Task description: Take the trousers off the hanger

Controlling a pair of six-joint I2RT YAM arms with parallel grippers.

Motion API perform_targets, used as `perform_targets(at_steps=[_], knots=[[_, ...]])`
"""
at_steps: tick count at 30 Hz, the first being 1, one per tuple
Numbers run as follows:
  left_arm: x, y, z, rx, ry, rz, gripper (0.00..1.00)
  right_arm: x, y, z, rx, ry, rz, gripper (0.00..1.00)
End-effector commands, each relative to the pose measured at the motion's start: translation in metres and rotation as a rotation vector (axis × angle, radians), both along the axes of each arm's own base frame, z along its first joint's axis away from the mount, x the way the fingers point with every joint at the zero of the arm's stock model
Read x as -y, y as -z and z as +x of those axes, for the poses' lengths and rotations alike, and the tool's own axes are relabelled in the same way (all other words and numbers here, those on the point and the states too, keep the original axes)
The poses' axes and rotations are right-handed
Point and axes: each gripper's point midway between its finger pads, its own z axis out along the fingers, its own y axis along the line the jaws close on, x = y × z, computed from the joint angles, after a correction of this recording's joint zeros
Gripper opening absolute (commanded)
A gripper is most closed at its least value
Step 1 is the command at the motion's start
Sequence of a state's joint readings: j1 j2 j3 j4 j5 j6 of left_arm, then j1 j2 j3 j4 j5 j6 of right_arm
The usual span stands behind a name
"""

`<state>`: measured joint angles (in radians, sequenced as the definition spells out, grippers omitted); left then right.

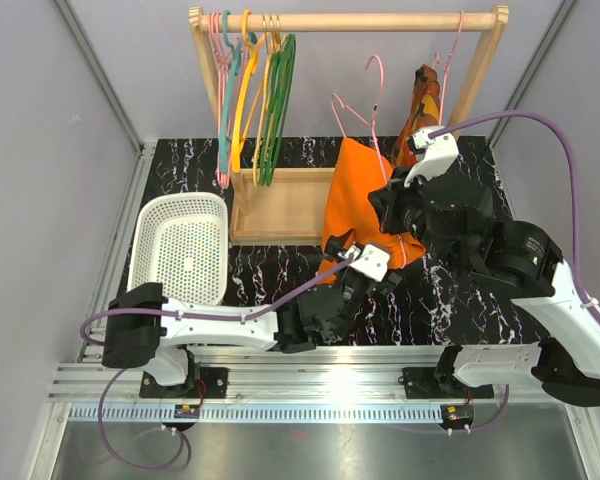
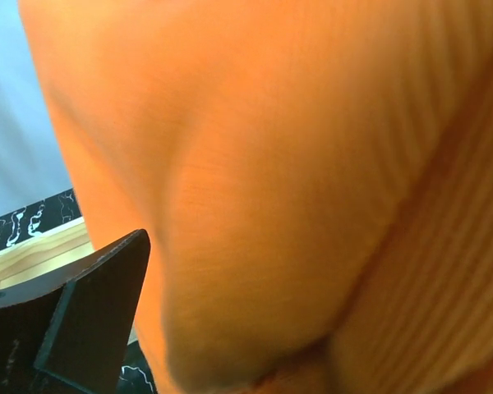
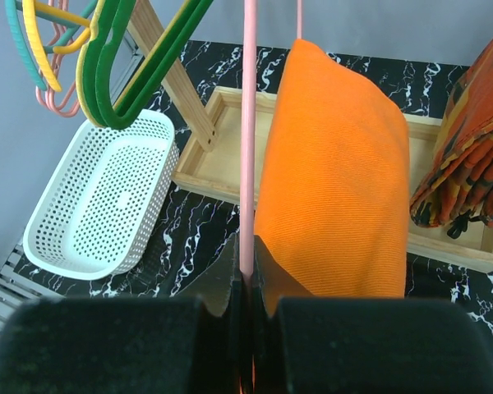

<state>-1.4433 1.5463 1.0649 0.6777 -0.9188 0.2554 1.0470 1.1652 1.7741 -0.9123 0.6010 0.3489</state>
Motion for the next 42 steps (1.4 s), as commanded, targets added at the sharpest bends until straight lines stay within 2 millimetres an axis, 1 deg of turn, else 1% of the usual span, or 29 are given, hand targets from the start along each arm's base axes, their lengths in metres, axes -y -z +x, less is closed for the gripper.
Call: perform_targets(at_steps=[1,4,5,6,7,9,11,13,16,17,18,19,21,22,23,24,25,27,28,29,31,32,34,35,36,38,39,41,42], knots=[[-0.003,-0.017,0.011,0.017,-0.045,-0.129,0.93,0.004,-0.072,-0.002,0.143,0.005,0.255,0.0],[-0.009,-0.022,0.015,0.031,-0.075,-0.15,0.63,0.004,-0.07,0.0,0.149,0.016,0.245,0.0],[-0.013,-0.025,0.017,0.034,-0.092,-0.153,0.5,0.005,-0.069,0.001,0.151,0.022,0.233,0.0],[-0.018,-0.024,0.019,0.031,-0.125,-0.146,0.29,0.006,-0.067,0.003,0.152,0.032,0.224,0.0],[-0.024,-0.026,0.021,0.044,-0.153,-0.128,0.16,0.01,-0.062,0.006,0.151,0.06,0.204,0.0],[-0.04,-0.029,0.023,0.059,-0.2,-0.127,0.02,0.013,-0.053,0.008,0.145,0.081,0.183,0.0],[-0.054,-0.037,0.023,0.066,-0.204,-0.146,0.0,0.018,-0.05,0.008,0.147,0.102,0.177,0.0],[-0.06,-0.04,0.023,0.064,-0.198,-0.107,0.0,0.023,-0.043,0.012,0.143,0.139,0.144,0.0],[-0.074,-0.074,0.018,0.085,-0.169,-0.113,0.0,0.026,-0.019,0.016,0.11,0.174,0.077,0.0],[-0.077,-0.074,0.017,0.088,-0.16,-0.053,0.0,0.024,-0.011,0.015,0.094,0.168,0.065,0.0],[-0.087,-0.098,0.015,0.102,-0.154,-0.077,0.0,0.025,0.001,0.013,0.077,0.163,0.05,0.0],[-0.091,-0.099,0.014,0.1,-0.149,-0.02,0.0,0.024,0.008,0.011,0.059,0.158,0.063,0.0],[-0.101,-0.116,0.011,0.1,-0.136,-0.008,0.0,0.03,0.017,0.005,0.041,0.151,0.081,0.0],[-0.114,-0.133,0.008,0.096,-0.13,-0.01,0.0,0.027,0.035,0.003,0.01,0.136,0.069,0.0],[-0.122,-0.142,0.007,0.095,-0.126,-0.018,0.0,0.029,0.037,-0.002,0.008,0.121,0.088,0.0],[-0.128,-0.15,0.005,0.095,-0.12,-0.028,0.0,0.027,0.052,-0.003,-0.012,0.108,0.066,0.0],[-0.141,-0.165,0.002,0.097,-0.115,-0.033,0.0,0.026,0.058,-0.006,-0.027,0.098,0.075,0.0],[-0.151,-0.179,0.0,0.1,-0.105,-0.034,0.0,0.028,0.068,-0.01,-0.037,0.081,0.069,0.0],[-0.155,-0.18,-0.001,0.094,-0.103,-0.002,0.0,0.027,0.07,-0.012,-0.041,0.07,0.075,0.0],[-0.164,-0.196,-0.003,0.096,-0.103,-0.03,0.0,0.028,0.07,-0.014,-0.04,0.064,0.078,0.0],[-0.17,-0.2,-0.005,0.092,-0.091,0.009,0.0,0.031,0.072,-0.014,-0.039,0.063,0.069,0.0],[-0.178,-0.213,-0.006,0.095,-0.095,-0.013,0.0,0.031,0.073,-0.015,-0.039,0.063,0.062,0.0],[-0.186,-0.215,-0.006,0.087,-0.1,0.038,0.0,0.033,0.073,-0.016,-0.037,0.057,0.042,0.0],[-0.193,-0.224,-0.007,0.086,-0.106,0.026,0.0,0.033,0.075,-0.015,-0.038,0.054,0.03,0.0],[-0.197,-0.226,-0.007,0.081,-0.109,0.036,0.0,0.033,0.073,-0.016,-0.036,0.05,0.027,0.0],[-0.203,-0.219,-0.009,0.066,-0.104,0.109,0.0,0.037,0.075,-0.014,-0.034,0.073,0.002,0.0],[-0.211,-0.223,-0.011,0.062,-0.092,0.095,0.0,0.04,0.073,-0.013,-0.027,0.082,-0.001,0.0],[-0.219,-0.214,-0.014,0.052,-0.078,0.139,0.0,0.047,0.073,-0.011,-0.018,0.114,-0.026,0.0],[-0.229,-0.212,-0.015,0.046,-0.08,0.136,0.0,0.05,0.072,-0.009,-0.012,0.132,-0.033,0.0]])
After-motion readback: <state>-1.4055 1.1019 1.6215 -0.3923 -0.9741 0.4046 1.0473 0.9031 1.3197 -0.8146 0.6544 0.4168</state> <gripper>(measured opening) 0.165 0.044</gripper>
